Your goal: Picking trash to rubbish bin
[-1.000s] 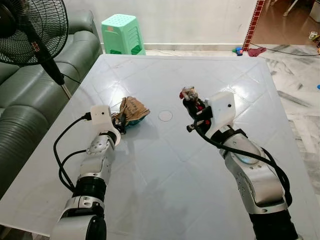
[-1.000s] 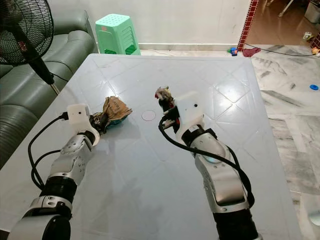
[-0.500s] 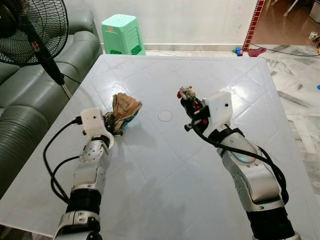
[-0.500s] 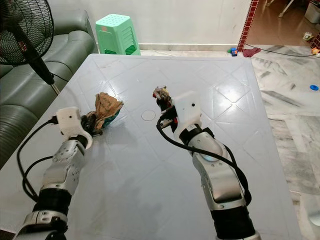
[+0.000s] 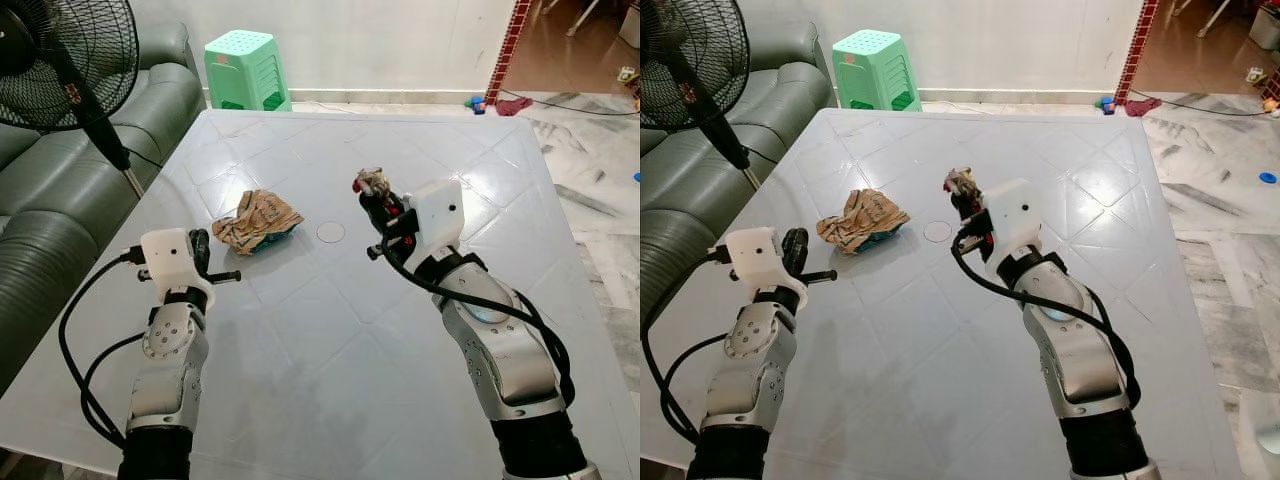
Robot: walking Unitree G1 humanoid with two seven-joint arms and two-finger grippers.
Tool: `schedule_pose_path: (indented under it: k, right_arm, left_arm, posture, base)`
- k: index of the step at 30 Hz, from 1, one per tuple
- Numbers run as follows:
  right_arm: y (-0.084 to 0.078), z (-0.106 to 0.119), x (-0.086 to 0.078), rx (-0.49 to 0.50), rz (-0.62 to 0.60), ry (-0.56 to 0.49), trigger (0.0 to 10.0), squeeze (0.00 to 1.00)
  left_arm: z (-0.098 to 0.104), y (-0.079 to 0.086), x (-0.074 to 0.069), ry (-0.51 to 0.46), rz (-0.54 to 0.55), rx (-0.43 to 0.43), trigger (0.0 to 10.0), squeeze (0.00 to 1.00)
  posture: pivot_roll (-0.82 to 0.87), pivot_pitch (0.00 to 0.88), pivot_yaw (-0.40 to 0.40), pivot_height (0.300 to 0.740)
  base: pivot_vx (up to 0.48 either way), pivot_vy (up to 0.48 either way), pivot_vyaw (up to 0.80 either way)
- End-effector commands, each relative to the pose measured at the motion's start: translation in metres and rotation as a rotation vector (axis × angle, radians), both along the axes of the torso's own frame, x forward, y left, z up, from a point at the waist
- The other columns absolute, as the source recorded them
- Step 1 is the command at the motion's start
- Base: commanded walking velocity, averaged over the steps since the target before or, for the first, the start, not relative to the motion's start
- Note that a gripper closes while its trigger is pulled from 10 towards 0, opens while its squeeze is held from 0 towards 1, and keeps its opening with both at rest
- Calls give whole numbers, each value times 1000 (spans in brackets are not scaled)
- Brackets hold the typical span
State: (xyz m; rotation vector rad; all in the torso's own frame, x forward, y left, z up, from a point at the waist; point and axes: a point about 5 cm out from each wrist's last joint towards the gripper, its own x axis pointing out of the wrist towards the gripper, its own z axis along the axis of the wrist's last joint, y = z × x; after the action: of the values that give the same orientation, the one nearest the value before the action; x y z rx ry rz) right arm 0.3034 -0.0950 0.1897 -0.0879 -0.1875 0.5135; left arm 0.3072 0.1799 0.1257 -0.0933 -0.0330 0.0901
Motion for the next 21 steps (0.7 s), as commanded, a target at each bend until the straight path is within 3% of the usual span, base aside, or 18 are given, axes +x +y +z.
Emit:
schedule_pose_path:
  k: [1, 2, 3, 11, 21]
  right_arm:
    - [5, 3, 1, -3, 15, -17, 10000, 0]
    - [5, 3, 1, -4, 15, -18, 10000, 0]
    - [5, 3, 1, -4, 15, -18, 10000, 0]
    - [5, 2, 0, -5, 10, -21, 10000, 0]
    - [5, 2, -2, -5, 3, -20, 10000, 0]
  left_arm:
    - [1, 1, -1, 13, 19, 28, 4745, 0]
    - [3, 0, 1, 9, 19, 35, 10000, 518]
    - [5, -2, 2, -8, 6, 25, 10000, 1000]
    - [17, -22, 16, -53, -118, 15, 10000, 1000]
    - [19, -32, 40, -47, -136, 1, 10000, 1000]
  posture:
    - [1, 31, 23, 740]
    - [1, 31, 23, 740]
    - [1, 31, 23, 740]
    - [-10, 34, 32, 740]
    - [-21, 37, 41, 740]
  base:
    - [0, 0, 0]
    - [0, 0, 0]
    - [0, 0, 0]
    - [0, 0, 0]
    - [0, 0, 0]
